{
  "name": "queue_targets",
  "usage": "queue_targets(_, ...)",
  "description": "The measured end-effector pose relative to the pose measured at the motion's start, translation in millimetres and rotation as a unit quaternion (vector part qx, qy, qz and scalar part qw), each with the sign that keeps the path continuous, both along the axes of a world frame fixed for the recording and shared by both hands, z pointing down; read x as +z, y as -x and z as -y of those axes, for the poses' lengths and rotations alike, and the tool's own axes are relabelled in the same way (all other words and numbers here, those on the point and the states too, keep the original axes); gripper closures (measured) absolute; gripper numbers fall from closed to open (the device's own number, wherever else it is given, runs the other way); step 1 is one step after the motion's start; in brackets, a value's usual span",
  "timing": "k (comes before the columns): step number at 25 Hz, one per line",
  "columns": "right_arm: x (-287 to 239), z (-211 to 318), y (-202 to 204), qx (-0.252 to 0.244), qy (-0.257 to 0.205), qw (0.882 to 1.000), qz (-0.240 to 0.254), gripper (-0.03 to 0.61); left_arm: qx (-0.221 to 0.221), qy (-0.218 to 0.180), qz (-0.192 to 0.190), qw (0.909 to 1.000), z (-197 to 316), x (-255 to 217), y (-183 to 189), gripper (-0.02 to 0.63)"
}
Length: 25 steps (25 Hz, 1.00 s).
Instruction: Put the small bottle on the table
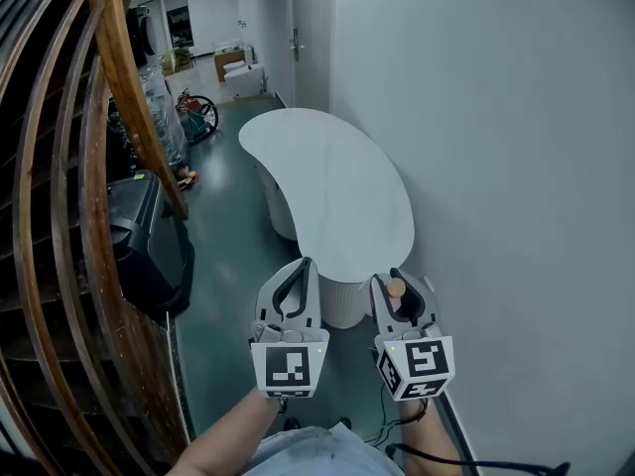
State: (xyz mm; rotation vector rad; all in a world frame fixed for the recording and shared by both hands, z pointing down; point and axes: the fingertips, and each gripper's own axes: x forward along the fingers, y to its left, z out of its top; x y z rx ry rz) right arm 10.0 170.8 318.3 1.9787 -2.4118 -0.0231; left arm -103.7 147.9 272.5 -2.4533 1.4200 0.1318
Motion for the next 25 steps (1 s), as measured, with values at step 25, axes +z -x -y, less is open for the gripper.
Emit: queue_targets(25,22,55,-23,-0.044,0.025,0.999,-0.005,0.463,-0.042,0.038,-0.008,0.9984,45,37,-21,0.615)
